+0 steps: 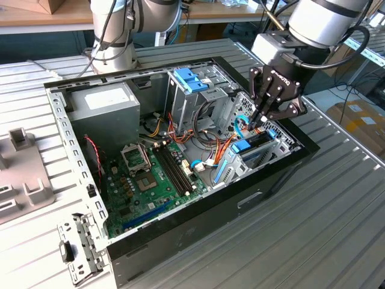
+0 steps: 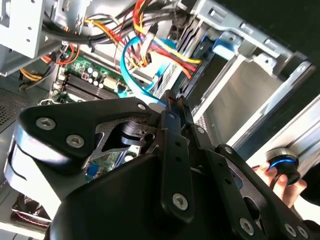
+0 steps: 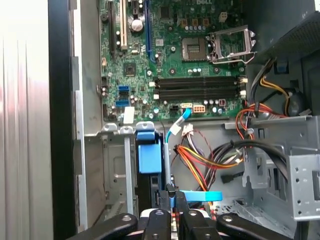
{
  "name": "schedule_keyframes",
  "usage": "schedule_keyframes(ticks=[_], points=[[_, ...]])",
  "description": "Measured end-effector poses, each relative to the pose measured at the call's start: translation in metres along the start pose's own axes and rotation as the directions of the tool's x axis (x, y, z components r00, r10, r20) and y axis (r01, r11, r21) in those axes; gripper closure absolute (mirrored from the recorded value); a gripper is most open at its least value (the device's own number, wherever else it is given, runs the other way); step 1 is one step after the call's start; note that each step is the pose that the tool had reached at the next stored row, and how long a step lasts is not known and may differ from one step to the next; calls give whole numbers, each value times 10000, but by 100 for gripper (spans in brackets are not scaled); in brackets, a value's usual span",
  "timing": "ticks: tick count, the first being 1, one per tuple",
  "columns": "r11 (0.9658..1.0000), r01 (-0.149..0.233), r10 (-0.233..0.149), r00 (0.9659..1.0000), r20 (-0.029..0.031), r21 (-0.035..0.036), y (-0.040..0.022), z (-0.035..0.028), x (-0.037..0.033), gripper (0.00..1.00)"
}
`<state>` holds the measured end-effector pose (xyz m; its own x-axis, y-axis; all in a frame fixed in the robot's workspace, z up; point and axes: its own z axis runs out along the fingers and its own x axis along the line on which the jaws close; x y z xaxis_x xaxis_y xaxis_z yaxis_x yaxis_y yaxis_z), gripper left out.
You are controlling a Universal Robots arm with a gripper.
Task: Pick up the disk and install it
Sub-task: 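Insert the second disk wire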
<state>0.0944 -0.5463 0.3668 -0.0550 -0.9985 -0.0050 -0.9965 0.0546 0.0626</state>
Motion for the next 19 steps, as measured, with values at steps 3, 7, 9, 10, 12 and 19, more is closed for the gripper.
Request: schedule_keyframes(ticks=[3,7,9,10,12,19], points=[[10000,1,-1,10000,22,-2,103,26,6,84],[10000,3,-3,10000,46,-2,225,56,13,84],[10000,3,-3,10000,48,-3,271,68,16,84],[10000,3,-3,10000,49,-3,292,77,17,84],[10000,3,-3,10000,47,-3,310,87,18,84],[10000,4,-4,10000,57,-4,333,113,20,84]])
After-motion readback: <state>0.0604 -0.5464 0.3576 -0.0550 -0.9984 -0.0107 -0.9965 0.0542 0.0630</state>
